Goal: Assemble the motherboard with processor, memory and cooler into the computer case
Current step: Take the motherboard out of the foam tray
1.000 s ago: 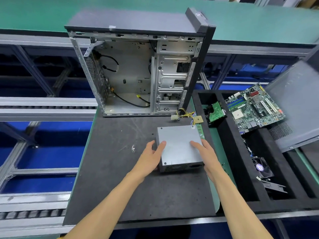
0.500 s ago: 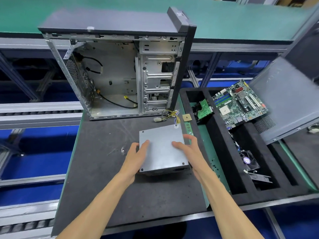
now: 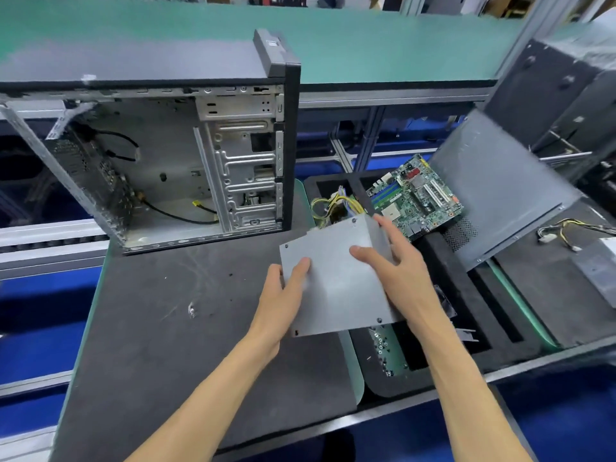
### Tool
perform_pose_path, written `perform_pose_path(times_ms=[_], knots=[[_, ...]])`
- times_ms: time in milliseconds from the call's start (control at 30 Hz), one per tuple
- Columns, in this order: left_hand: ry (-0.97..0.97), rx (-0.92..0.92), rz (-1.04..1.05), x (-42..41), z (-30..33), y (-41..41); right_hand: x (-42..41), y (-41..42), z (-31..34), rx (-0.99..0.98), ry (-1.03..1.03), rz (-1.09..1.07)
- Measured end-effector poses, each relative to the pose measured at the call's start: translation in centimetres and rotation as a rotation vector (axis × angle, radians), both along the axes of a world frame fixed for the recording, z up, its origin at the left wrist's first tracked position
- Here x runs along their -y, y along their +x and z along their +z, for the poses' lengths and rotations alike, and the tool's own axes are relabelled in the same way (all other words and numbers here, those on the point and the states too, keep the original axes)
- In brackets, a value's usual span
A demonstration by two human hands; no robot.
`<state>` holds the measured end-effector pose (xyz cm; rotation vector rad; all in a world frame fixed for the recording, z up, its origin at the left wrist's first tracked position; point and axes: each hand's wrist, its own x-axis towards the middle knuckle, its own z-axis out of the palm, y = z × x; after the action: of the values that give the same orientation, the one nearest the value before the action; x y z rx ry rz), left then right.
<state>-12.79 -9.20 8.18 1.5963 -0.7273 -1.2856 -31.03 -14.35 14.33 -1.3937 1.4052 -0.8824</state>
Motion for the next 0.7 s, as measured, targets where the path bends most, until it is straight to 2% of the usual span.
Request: perform_pose_path(times_ms=[133, 233, 467, 700], knots=[[-0.056, 0.07, -0.106, 2.8, 1.6, -3.7, 1.8, -3.9, 2.3, -0.087, -0.128, -0.104], [-0.016, 0.096, -0.124, 4.9, 1.8, -5.4, 3.5, -5.9, 2.5, -0.198, -0.141, -0.126], [0.086, 0.131, -0.037, 7.4, 0.2, -6.4, 7.3, -7.2, -2.1, -0.447, -0.105, -0.038], [0.111, 0.179, 0.013, 9.0, -0.3, -7.0, 9.5, -5.5, -6.2, -0.547, -0.056, 0.043]])
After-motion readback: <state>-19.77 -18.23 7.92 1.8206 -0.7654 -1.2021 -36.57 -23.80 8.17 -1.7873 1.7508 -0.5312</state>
